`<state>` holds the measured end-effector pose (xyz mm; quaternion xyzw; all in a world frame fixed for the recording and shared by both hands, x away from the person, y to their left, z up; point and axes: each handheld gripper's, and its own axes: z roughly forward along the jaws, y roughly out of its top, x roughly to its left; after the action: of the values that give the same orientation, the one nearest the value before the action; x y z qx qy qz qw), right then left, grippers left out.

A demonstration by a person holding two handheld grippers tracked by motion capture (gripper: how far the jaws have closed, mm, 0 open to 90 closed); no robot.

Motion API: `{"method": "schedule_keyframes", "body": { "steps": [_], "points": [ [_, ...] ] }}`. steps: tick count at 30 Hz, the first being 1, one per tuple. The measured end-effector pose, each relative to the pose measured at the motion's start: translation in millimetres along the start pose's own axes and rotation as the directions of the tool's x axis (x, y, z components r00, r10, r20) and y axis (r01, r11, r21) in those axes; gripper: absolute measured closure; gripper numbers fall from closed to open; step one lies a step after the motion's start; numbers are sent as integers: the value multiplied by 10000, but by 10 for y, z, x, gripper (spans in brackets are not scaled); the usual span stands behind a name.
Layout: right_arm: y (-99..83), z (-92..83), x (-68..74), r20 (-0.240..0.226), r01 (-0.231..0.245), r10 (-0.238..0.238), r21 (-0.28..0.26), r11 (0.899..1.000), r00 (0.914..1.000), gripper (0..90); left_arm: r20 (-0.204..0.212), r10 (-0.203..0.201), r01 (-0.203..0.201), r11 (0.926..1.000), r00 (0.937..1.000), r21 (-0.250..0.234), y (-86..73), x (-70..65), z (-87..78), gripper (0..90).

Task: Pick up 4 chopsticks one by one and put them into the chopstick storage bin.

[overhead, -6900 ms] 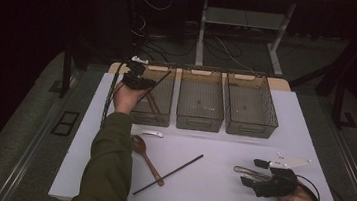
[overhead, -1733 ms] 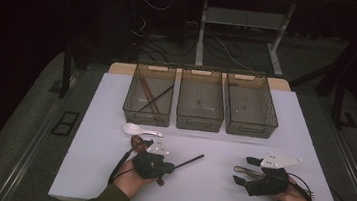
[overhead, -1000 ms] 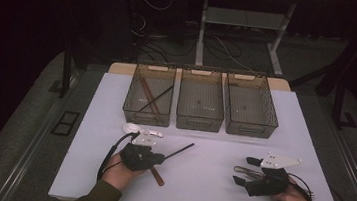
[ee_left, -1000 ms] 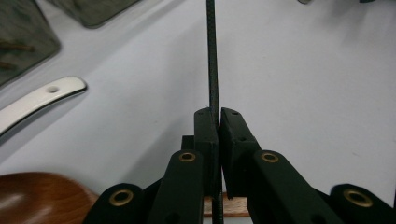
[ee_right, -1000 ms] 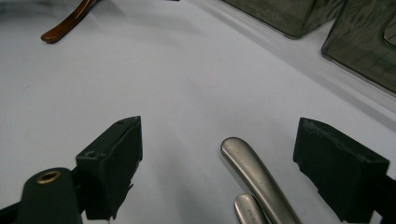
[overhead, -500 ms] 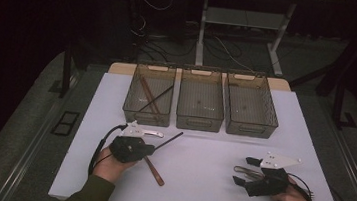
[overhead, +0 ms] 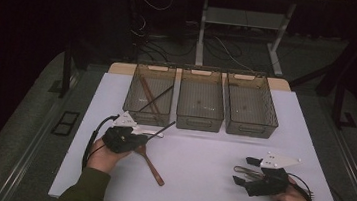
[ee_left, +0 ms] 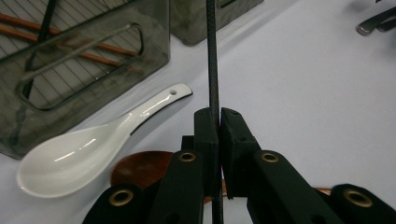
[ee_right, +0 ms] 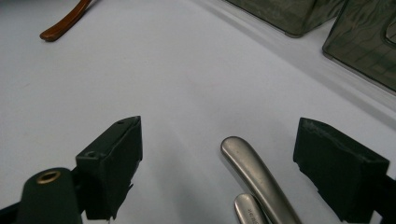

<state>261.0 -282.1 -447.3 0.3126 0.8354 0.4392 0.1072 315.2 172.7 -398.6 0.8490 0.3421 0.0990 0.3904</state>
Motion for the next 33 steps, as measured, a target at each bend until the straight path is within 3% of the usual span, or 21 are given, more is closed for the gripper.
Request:
{"method": "schedule_keyframes", "body": {
  "steps": [16,33],
  "points": [
    [-2,3,-2,26,-16,16,2,10000,10000,156,-214,-30,24,9996,9998,-289,279,202,-84,847],
    [-2,0,0,8,-39,39,-23,10000,10000,156,-592,-110,91,9995,9982,-318,674,472,-10,848]
  ]
}}
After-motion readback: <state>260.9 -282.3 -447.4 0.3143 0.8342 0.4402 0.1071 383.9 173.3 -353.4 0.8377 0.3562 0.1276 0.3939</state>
